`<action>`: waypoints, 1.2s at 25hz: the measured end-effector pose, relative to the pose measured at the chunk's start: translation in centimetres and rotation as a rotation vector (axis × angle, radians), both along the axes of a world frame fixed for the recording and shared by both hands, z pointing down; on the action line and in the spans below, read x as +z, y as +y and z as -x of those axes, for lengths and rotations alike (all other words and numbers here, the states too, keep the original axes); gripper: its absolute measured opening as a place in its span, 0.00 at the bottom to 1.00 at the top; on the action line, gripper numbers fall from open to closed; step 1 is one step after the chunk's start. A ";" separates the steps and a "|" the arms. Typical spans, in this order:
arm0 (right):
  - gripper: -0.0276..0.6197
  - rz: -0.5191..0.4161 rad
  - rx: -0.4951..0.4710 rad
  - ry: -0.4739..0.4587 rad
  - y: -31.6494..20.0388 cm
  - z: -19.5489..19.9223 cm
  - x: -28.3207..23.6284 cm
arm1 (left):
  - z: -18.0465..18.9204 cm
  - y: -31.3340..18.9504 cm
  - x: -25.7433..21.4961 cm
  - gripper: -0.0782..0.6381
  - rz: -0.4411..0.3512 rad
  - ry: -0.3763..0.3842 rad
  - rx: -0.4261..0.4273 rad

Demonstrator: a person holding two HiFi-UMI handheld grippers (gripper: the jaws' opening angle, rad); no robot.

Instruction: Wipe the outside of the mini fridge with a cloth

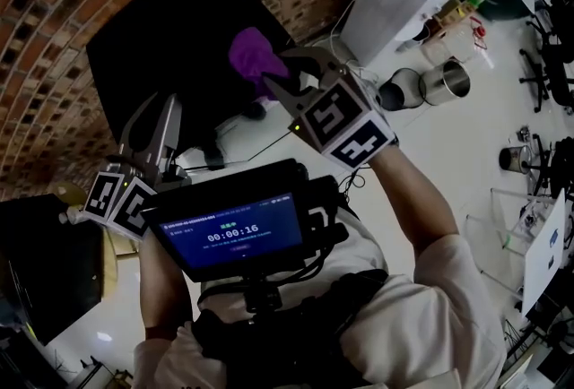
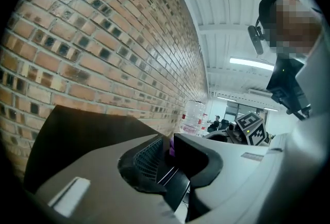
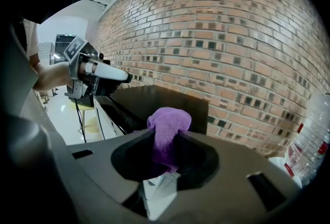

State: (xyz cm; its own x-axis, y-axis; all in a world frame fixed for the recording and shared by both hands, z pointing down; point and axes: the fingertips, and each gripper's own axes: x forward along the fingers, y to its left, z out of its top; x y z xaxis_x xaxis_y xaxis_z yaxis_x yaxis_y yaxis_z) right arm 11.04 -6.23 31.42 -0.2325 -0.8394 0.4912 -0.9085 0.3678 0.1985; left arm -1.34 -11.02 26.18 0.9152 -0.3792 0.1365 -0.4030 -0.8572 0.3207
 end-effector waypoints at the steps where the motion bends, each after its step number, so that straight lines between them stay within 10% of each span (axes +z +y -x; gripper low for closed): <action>1: 0.22 0.000 0.003 -0.003 -0.3 -0.5 0.0 | -0.5 -0.4 0.0 0.18 -0.003 -0.005 0.003; 30: 0.25 0.005 0.238 0.023 0.5 -2.0 -0.2 | 0.2 -1.5 0.4 0.18 0.048 0.051 0.228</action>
